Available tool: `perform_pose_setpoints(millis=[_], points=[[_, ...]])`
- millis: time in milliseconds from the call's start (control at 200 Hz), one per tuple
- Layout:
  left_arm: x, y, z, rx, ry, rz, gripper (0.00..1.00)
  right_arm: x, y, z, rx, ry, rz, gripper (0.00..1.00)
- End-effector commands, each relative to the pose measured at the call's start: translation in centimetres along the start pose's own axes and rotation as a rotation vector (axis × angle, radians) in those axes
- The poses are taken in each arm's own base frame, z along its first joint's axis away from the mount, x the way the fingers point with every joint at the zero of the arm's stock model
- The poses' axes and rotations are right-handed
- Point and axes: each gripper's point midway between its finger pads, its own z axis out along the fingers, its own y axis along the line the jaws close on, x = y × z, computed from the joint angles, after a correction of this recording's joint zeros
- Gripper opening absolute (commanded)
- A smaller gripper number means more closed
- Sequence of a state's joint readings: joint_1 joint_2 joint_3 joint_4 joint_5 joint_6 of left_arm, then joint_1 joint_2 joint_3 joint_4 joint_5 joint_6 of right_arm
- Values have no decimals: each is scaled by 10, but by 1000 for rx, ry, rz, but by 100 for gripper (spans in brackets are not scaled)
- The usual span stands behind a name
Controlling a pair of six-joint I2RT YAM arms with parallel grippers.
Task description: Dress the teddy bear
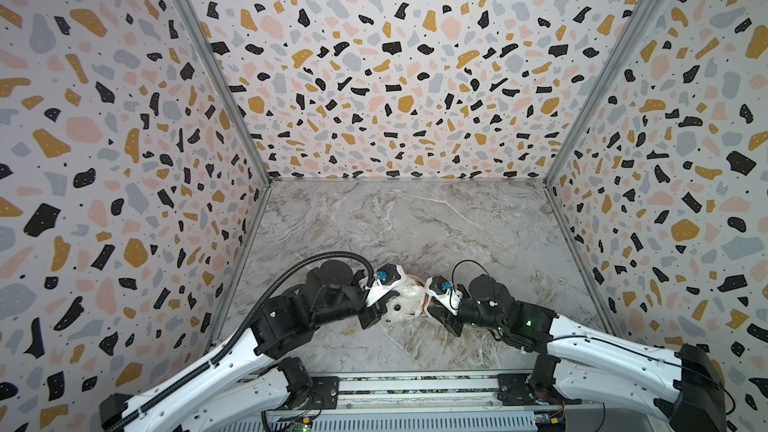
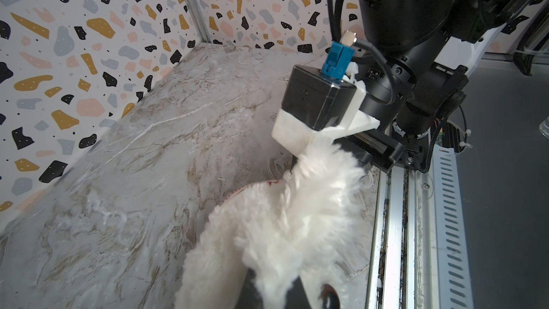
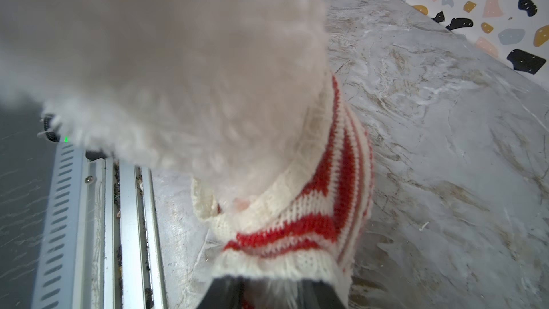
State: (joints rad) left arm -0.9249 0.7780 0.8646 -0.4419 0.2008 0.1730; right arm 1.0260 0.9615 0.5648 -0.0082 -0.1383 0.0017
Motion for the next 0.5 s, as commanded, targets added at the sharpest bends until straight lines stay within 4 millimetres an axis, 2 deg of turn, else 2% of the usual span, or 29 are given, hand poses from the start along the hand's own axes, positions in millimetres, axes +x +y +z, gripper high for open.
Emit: perform_pose_setpoints(millis=[0, 110, 270, 496], points=[[-44, 3, -14, -15, -161, 35, 0, 13, -1, 7, 7, 45, 22, 26], [-44, 2, -15, -8, -163, 35, 0, 17, 0, 10, -2, 59, 12, 26], [-44, 1, -17, -6, -175, 30, 0, 22, 4, 16, -28, 65, -14, 32], [-50, -1, -22, 4, -206, 23, 0, 20, 16, 14, -59, 6, -97, 31]])
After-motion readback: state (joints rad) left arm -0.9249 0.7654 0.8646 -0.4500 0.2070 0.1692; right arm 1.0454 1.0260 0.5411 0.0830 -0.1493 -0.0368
